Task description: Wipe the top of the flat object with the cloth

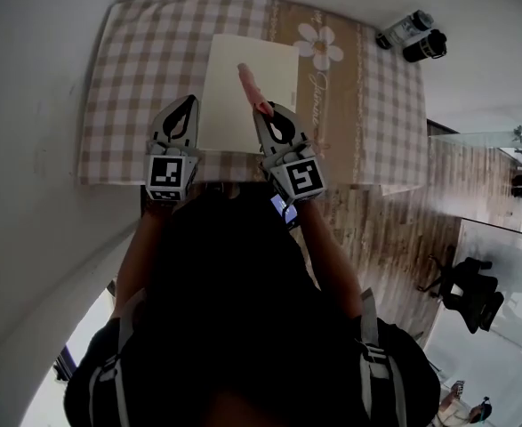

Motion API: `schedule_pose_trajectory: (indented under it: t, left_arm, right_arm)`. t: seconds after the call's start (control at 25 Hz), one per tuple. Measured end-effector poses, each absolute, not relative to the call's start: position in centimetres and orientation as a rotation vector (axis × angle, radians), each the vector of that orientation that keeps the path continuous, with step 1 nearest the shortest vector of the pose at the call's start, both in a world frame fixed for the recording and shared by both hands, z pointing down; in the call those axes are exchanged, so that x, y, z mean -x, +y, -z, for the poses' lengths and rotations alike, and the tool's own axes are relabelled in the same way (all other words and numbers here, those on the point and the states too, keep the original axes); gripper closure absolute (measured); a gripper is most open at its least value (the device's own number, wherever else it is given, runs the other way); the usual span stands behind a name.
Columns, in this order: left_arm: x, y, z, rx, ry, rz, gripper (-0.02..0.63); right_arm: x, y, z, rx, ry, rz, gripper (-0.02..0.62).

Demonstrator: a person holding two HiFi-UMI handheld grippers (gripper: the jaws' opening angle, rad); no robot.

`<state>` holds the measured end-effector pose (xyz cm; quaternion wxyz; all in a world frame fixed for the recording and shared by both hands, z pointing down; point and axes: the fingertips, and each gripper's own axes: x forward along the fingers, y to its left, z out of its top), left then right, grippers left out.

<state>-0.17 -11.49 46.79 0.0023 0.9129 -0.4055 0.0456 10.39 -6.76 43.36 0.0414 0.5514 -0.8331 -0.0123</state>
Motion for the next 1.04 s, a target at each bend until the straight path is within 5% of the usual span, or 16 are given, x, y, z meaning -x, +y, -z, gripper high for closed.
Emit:
schedule_pose_trajectory:
  t: [1.04]
  left_arm:
    - [-0.8, -10.2, -48.5, -2.869, -1.230, -0.153, 0.612]
  right_arm:
    - [-11.1, -7.1, -45.8, -1.828, -2.500, -0.069, 0.578]
